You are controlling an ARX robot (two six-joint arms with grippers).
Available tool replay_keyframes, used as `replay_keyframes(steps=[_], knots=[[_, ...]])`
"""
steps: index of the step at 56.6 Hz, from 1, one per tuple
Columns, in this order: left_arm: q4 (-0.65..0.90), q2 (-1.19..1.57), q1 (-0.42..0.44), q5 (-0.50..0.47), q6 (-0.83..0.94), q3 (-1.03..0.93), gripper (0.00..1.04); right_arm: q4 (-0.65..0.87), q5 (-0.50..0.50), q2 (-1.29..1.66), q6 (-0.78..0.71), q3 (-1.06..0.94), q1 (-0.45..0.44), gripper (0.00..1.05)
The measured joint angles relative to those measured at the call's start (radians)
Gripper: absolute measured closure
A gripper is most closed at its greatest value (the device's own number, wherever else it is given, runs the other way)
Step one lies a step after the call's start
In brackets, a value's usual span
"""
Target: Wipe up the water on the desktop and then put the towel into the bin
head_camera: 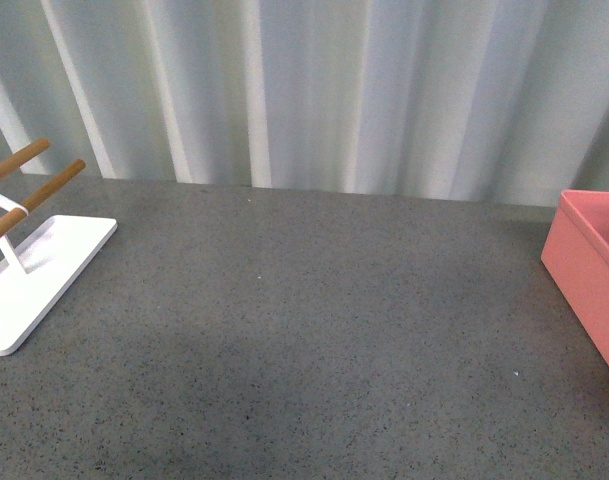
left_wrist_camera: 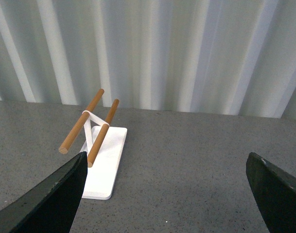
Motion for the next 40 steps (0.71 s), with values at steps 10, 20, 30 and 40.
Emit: replay_keyframes(steps=[10,20,30,40], knots=[[0.0,0.0,0.0,0.0,0.0,0.0,0.07,0.001,0.04,0.027,-0.001,-0.005,0.023,1.01],[0.0,0.0,0.0,0.0,0.0,0.0,0.07,0.003,0.034,0.03,-0.001,-0.01,0.027,0.72],[0.0,0.0,0.0,0.0,0.0,0.0,0.07,-0.008,0.023,0.03,-0.004,-0.011,0.002,0.4],[0.0,0.0,0.0,0.0,0.0,0.0,0.07,-0.022,-0.011,0.027,-0.001,-0.011,-0.007,0.14]])
